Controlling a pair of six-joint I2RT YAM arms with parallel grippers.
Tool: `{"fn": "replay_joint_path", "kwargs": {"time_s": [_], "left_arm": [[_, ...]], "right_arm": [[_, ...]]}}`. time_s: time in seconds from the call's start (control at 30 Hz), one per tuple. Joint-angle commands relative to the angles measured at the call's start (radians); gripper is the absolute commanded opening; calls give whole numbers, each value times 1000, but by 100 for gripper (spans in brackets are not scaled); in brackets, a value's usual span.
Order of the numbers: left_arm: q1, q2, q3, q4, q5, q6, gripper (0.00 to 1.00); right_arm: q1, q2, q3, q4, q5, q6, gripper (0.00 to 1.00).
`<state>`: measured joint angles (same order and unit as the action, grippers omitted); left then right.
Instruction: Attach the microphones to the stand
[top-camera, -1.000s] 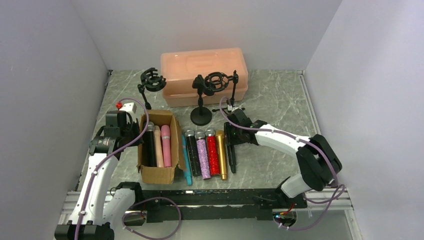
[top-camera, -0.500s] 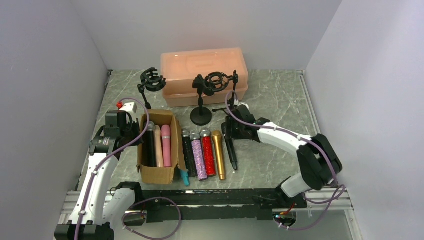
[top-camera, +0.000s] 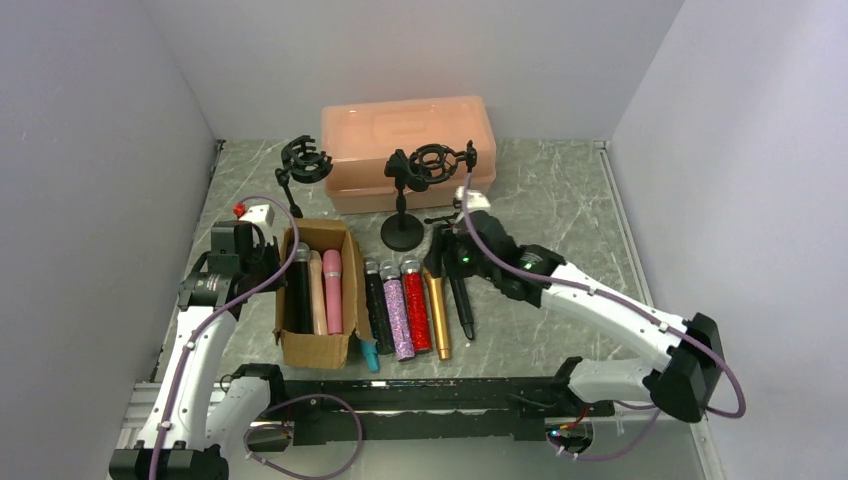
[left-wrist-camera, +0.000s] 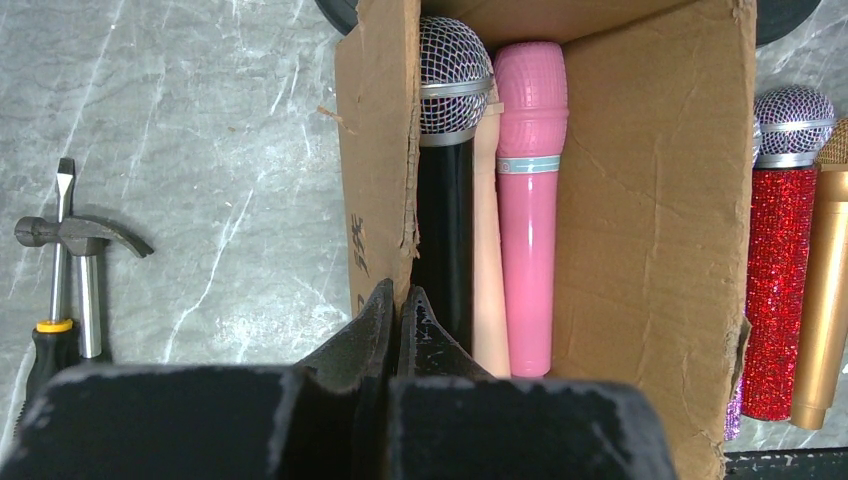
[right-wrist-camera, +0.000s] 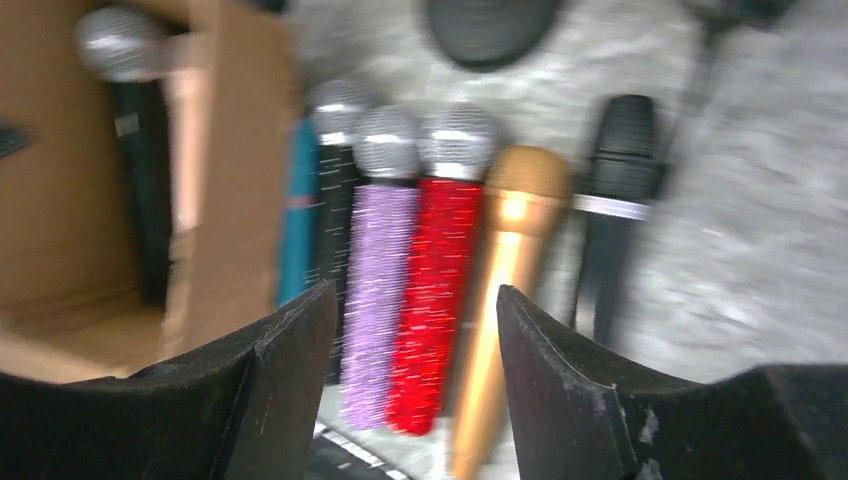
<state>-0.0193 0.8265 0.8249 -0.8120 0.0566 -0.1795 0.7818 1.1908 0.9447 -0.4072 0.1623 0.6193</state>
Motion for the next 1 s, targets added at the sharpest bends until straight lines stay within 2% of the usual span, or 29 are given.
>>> {"fn": "replay_joint_path", "kwargs": {"time_s": [0.0,0.23,0.4,0.77,0.97], "left_arm": [[0,-6,59,80,42,-29,0],[-1,1,72,76,42,-59,0],[-1,-1,73,80,51,-76,0],[-1,-9,62,84,61,-65,0],[-1,-1,73,91,83,-64,0]], "right_arm": [[210,78,216,-10,47,36,63],[307,456,599,4,-106,34,64],[321,726,893,-109,-178,29,64],[329,1021,1160,-178,-244,8,64],[330,1150,1270,-221,-225,3,64]]}}
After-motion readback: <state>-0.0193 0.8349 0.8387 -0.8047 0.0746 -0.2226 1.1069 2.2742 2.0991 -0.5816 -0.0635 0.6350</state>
